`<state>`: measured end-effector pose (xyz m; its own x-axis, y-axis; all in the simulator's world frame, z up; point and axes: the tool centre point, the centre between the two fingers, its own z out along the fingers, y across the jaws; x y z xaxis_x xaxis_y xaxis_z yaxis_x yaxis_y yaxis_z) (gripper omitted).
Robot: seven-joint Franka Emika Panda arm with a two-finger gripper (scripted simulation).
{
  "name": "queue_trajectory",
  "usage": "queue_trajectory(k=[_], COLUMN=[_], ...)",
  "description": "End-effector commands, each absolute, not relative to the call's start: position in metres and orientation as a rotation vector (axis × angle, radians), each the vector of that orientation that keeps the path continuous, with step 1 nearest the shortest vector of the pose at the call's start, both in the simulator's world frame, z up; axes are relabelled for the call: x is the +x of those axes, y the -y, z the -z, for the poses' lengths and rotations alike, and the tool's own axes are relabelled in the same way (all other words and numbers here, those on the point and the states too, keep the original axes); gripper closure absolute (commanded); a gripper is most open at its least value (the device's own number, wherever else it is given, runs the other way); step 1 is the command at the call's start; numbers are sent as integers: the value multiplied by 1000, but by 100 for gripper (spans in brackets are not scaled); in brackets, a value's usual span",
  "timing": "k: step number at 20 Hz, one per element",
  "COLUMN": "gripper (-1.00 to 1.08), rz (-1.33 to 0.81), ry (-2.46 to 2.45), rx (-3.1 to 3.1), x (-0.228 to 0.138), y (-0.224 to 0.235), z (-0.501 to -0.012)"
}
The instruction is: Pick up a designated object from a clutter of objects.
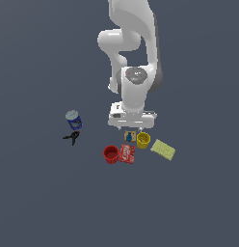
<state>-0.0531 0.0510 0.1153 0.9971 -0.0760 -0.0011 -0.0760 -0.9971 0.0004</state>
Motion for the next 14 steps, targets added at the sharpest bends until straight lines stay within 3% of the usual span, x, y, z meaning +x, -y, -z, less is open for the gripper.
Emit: queue_trajectory(k=[1,14], gripper=[-92,-92], rz=[2,1], ry=[120,121], rx=[3139,3139], x=[-53,-55], y=[-51,-51], z=[-115,-74])
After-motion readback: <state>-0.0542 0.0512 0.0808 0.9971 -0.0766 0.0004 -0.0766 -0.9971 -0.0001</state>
